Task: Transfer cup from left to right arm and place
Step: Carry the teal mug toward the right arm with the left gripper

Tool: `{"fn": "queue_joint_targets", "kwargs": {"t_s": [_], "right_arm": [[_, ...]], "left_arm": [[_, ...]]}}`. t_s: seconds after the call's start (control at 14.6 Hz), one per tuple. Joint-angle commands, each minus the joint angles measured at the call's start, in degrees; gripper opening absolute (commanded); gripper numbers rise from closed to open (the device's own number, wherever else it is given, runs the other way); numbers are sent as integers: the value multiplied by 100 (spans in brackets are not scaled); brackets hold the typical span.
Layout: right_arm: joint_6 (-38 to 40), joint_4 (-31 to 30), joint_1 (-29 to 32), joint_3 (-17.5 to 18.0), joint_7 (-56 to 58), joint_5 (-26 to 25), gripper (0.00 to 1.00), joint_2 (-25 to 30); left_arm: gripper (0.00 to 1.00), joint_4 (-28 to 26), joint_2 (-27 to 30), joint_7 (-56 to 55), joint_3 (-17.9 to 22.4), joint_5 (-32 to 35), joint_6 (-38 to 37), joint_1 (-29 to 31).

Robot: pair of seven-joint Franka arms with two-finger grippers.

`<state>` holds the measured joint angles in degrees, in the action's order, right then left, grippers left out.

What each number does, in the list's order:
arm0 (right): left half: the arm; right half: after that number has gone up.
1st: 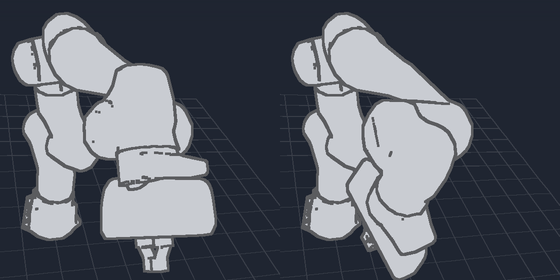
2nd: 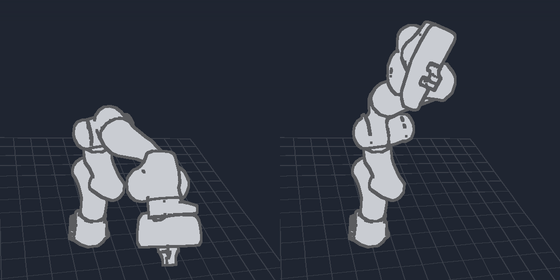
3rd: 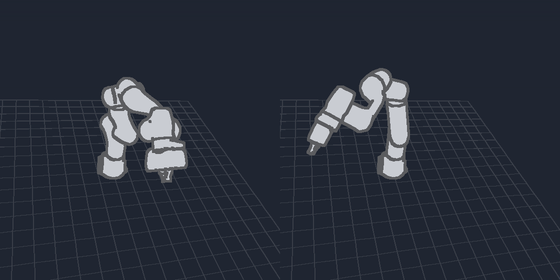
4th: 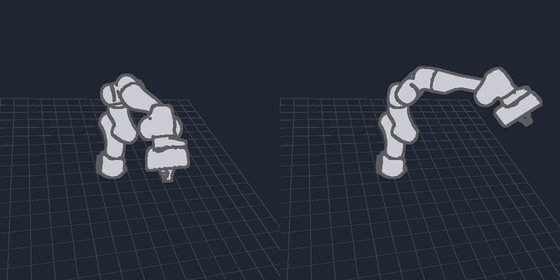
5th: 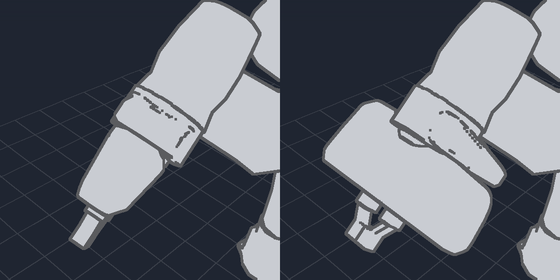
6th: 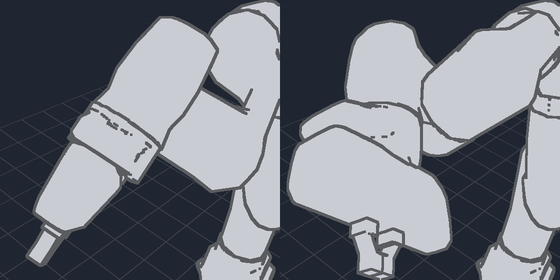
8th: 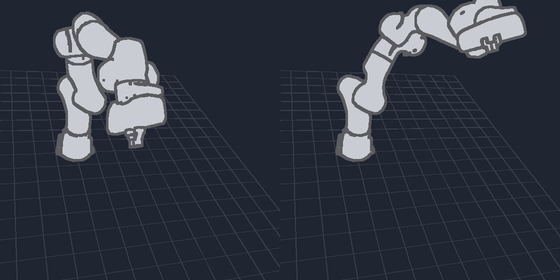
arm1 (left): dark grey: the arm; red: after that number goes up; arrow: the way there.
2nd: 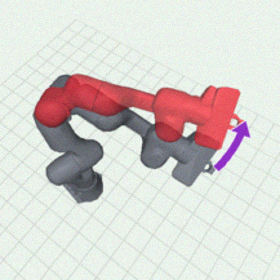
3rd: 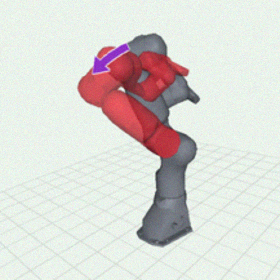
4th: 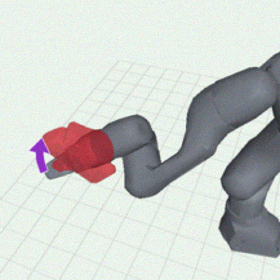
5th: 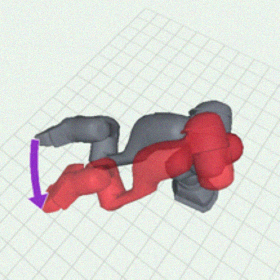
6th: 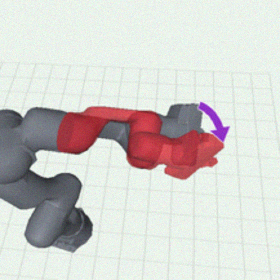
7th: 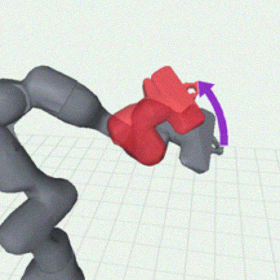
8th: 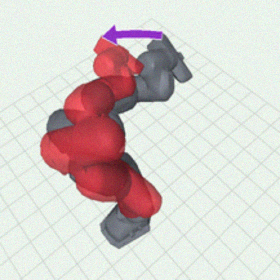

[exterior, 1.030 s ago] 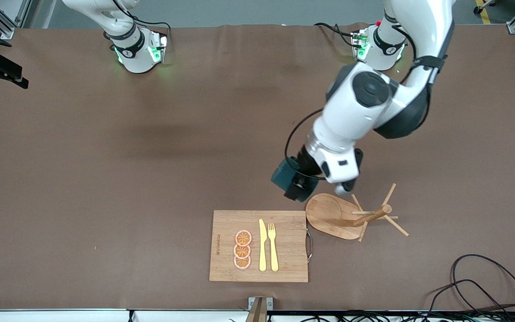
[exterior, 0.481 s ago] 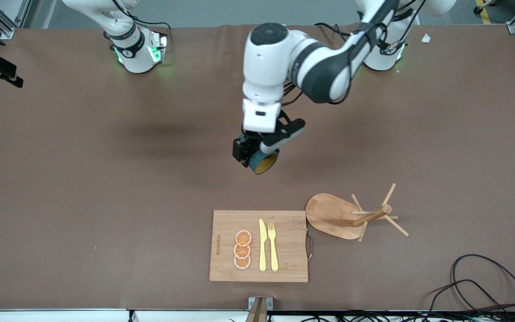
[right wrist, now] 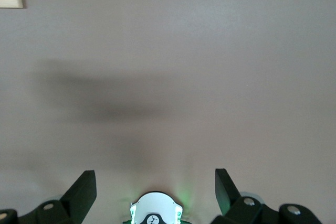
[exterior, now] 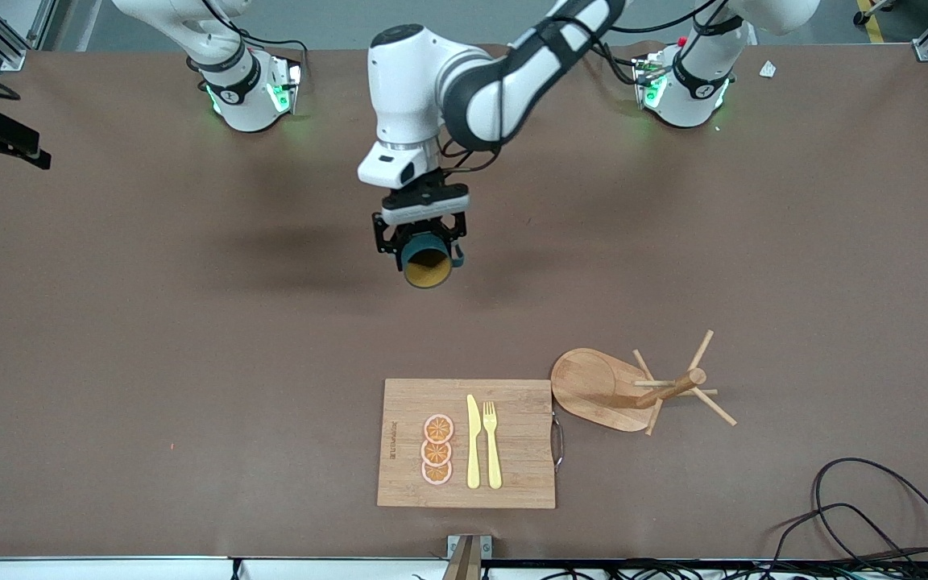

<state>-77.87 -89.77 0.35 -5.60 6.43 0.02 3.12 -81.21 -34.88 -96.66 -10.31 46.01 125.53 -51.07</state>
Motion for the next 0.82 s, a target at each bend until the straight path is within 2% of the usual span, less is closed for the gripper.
{"fn": "queue_joint_targets", "kwargs": {"t_s": [0.0, 0.27, 0.48, 0.76], "right_arm": [[-106, 21, 219, 33, 69, -19, 100, -240], [-404, 29, 333, 33, 87, -45, 100, -558], [-440, 82, 351, 33, 87, -72, 100, -707], [-457, 91, 535, 33, 87, -46, 100, -918]], "left_arm": [[52, 53, -211, -465, 47, 967, -29, -280], [52, 36, -642, -1494, 55, 2418, -81, -781], [52, 18, -949, -2320, 55, 3333, -642, -1107], [52, -52, -1704, -3681, 55, 4730, -1433, -1458]]}}
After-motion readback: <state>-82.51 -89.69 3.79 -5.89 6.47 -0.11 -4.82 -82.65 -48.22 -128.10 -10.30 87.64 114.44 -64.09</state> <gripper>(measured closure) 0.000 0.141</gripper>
